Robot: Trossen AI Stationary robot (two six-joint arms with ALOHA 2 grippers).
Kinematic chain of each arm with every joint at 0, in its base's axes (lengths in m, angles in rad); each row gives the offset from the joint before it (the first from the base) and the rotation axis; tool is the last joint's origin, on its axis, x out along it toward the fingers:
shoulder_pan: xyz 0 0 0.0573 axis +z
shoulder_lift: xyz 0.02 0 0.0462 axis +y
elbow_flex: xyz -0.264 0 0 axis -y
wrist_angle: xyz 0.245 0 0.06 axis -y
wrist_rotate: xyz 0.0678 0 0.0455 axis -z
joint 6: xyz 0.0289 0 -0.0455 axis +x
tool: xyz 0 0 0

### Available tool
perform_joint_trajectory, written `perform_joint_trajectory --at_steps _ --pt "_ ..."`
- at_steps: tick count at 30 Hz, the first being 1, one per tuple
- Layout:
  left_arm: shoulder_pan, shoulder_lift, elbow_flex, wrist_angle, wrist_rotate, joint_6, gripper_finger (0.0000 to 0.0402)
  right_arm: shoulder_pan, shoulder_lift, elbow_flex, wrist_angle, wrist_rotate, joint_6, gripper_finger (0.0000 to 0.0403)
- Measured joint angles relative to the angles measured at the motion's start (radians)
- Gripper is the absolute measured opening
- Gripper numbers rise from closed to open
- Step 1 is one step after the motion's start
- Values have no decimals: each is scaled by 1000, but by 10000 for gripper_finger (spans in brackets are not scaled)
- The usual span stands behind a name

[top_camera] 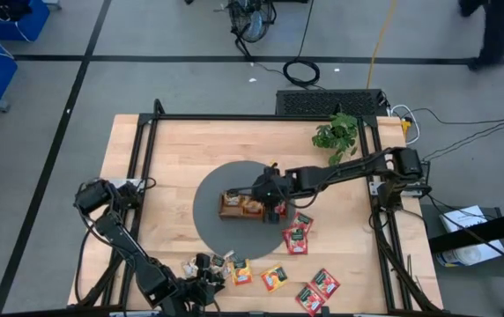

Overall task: Pick & Place Tea
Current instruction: Put the middle yellow tea sachet into the middle section of the wooden organizer

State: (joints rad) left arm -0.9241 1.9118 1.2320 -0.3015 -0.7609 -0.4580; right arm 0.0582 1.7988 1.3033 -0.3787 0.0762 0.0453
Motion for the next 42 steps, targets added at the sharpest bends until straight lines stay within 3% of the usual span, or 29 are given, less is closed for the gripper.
perform_joint_trajectory --at_steps 9,18,24,34,42 --pt "2 0 0 -13 -6 -15 88 -2 -22 70 -133 -4 -11 0" --pt "7 0 0 -17 -33 -15 88 -3 21 273 -391 -19 -45 0" --pt "16 0 0 -21 -32 -14 88 -9 115 425 -531 -107 -94 0" --pt "0 0 0 -44 -32 -29 88 -11 310 603 -679 -69 -114 0" --pt "-8 0 0 -56 -33 -41 88 -32 331 623 -720 -51 -134 0"
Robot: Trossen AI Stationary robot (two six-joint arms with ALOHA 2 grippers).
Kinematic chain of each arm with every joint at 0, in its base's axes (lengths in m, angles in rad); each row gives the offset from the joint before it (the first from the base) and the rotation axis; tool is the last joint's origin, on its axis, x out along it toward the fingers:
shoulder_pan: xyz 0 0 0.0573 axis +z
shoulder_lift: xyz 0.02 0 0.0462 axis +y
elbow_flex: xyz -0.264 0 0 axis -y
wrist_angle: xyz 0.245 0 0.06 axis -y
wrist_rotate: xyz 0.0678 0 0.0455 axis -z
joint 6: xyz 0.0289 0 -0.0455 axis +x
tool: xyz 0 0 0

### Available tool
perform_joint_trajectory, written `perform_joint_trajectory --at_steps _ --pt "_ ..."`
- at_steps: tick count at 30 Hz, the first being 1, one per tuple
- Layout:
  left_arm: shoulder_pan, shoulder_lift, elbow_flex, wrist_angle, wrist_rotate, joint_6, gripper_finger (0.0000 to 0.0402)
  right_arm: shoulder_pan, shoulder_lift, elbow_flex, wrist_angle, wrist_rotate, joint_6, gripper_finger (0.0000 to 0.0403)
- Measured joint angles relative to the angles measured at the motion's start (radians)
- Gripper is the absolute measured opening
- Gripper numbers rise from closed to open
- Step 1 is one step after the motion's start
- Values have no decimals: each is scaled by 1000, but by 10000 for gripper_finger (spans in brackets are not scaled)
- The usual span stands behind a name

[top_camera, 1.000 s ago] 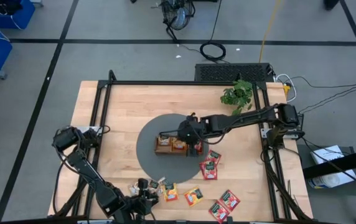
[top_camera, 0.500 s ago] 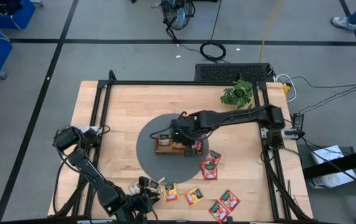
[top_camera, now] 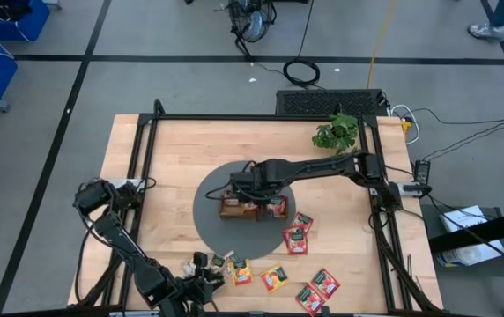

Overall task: Pick & Place Tea
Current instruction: Put the middle yellow tea sachet into the middle section of the wooden organizer

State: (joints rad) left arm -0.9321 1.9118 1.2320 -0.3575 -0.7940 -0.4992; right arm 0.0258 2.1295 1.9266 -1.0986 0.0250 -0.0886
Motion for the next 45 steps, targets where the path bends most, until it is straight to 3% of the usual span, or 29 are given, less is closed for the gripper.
perform_joint_trajectory --at_steps 8,19,30,37,45 --pt "2 0 0 -8 -15 -4 88 1 0 0 -77 56 1 0" --pt "2 0 0 -7 -18 -12 88 2 0 -9 24 22 -26 0" --pt "3 0 0 -5 -19 -11 88 2 0 -58 14 4 71 0" --pt "19 0 0 -4 -19 -17 88 2 0 -75 3 104 44 0" --pt "30 0 0 -5 -18 -26 88 10 0 -76 61 51 -3 14"
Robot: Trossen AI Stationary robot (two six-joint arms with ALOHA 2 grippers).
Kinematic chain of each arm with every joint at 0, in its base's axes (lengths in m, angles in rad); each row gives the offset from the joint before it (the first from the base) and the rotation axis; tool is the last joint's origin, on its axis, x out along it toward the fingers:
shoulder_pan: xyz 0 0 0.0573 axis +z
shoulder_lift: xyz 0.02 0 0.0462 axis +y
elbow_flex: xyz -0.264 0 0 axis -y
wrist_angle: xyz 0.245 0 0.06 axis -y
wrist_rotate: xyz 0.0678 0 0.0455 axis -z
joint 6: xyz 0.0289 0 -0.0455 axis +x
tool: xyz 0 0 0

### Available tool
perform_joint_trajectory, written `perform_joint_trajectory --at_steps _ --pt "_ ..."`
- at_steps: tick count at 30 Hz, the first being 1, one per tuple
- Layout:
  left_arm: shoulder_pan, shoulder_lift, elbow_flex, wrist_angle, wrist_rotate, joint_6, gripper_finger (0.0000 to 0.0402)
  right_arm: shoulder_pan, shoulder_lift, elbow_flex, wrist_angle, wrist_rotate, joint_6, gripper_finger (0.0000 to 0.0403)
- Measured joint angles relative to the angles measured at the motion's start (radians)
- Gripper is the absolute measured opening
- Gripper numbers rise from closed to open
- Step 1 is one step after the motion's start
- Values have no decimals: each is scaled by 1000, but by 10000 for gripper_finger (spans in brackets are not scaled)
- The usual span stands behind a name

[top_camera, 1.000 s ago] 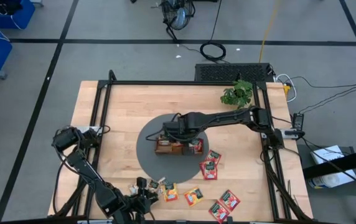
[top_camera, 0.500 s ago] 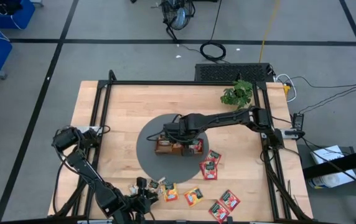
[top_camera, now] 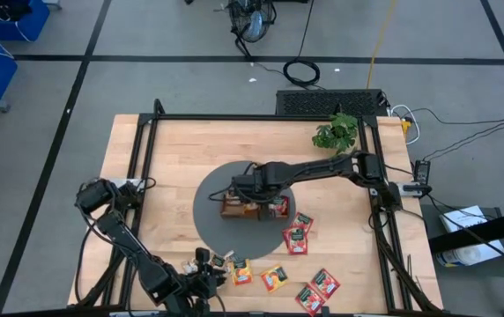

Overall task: Pick & Place Tea
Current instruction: Put the middle yellow tea sachet into the middle section of the wooden organizer

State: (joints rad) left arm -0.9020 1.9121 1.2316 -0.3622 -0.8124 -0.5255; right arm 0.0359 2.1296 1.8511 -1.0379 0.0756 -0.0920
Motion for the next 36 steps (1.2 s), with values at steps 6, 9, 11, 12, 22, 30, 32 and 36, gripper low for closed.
perform_joint_trajectory --at_steps 6,9,11,12,22,30,32,36 --pt "-2 0 0 0 0 -1 88 17 0 0 63 0 -23 68" --pt "-2 0 0 0 0 -6 88 20 0 0 98 0 -25 96" --pt "-3 0 0 0 0 -9 88 20 0 0 129 0 -25 111" --pt "-3 0 0 0 0 -10 88 20 0 0 143 0 -20 117" --pt "-10 0 0 -1 4 -20 88 38 0 0 95 1 5 123" --pt "-10 0 0 -2 4 -34 88 41 0 0 78 1 70 97" --pt "-11 0 0 -2 4 -34 88 41 -1 0 60 1 77 94" --pt "-12 0 0 -2 4 -34 88 38 -7 0 13 2 74 97"
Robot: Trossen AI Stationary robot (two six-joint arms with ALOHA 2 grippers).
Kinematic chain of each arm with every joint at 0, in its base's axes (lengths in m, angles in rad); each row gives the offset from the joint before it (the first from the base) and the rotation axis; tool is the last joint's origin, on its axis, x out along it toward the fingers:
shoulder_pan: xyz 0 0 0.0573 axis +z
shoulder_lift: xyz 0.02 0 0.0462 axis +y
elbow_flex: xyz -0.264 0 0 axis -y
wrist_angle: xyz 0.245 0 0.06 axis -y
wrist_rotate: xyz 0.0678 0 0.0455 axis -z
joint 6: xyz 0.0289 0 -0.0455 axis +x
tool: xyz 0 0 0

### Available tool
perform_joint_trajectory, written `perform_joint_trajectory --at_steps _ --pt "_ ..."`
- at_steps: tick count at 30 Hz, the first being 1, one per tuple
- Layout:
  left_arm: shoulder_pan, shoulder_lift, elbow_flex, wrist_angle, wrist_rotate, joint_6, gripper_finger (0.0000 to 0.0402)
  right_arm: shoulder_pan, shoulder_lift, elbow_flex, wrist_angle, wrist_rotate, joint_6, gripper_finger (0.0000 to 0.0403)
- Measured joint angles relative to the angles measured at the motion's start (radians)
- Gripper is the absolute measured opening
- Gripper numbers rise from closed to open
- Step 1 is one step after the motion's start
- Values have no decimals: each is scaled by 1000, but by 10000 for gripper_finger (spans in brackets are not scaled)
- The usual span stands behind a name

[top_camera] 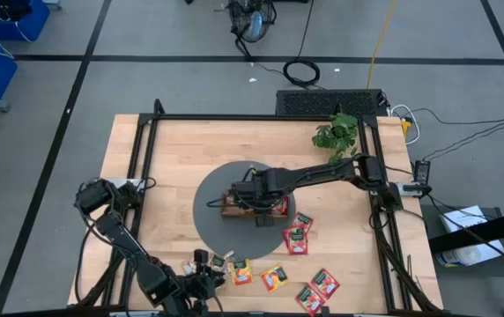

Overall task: Pick & Place Tea
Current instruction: Put the middle yellow tea sachet into the middle section of the wooden organizer

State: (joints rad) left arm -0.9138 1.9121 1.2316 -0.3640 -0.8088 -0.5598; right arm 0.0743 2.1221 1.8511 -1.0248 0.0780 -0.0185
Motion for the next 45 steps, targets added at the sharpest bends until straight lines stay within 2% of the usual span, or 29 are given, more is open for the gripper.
perform_joint_trajectory --at_steps 7,13,18,21,23,31,39,41,45 --pt "0 0 0 0 0 -1 88 -2 0 0 -58 2 11 104" --pt "-1 0 0 0 0 -3 88 -2 0 0 -56 3 34 89" --pt "-1 0 0 1 0 -4 88 -2 0 0 -57 6 15 42" --pt "-1 0 0 1 -1 -3 88 5 0 0 -72 54 -42 7" --pt "-1 0 0 1 -1 -3 88 13 0 0 -108 84 -65 6" --pt "1 0 0 1 -1 0 88 17 0 2 -173 78 -64 1" --pt "1 0 0 1 -9 25 88 17 1 95 -178 77 -80 0" --pt "1 0 0 8 -60 37 88 23 0 123 -192 77 -80 0" --pt "1 0 -1 54 -249 69 88 64 -1 126 -205 85 -88 0"
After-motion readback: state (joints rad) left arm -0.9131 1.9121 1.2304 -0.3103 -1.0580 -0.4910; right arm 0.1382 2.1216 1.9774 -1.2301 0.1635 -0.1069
